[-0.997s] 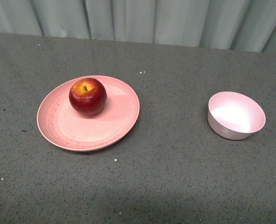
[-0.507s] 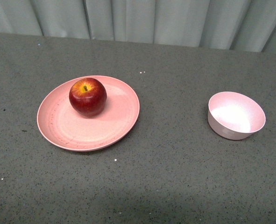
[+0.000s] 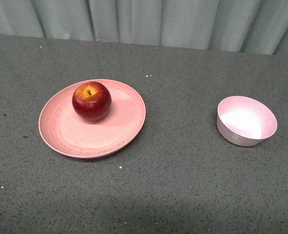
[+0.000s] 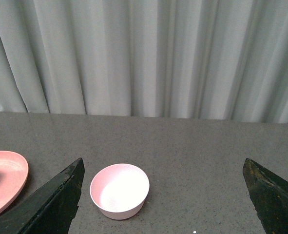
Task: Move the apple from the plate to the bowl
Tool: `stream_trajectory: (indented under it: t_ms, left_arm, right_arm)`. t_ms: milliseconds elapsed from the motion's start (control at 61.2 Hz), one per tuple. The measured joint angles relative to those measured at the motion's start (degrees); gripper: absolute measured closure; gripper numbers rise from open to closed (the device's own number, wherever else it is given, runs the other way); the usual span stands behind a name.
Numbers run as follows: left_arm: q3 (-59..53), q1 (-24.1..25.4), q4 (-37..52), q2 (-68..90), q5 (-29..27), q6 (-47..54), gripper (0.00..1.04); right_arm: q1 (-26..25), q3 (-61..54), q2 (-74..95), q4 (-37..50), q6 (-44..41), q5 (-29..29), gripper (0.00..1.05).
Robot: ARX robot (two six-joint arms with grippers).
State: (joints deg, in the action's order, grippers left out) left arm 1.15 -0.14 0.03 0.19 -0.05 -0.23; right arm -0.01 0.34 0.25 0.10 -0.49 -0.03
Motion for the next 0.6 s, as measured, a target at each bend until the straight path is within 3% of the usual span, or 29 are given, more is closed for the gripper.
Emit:
stream_trajectory:
  t_ms: [605]
  left_arm:
    - [0.0,0.0,0.0,0.0,0.0,0.0,0.07]
  right_arm:
    - [0.0,0.0,0.0,0.0,0.0,0.0,0.09]
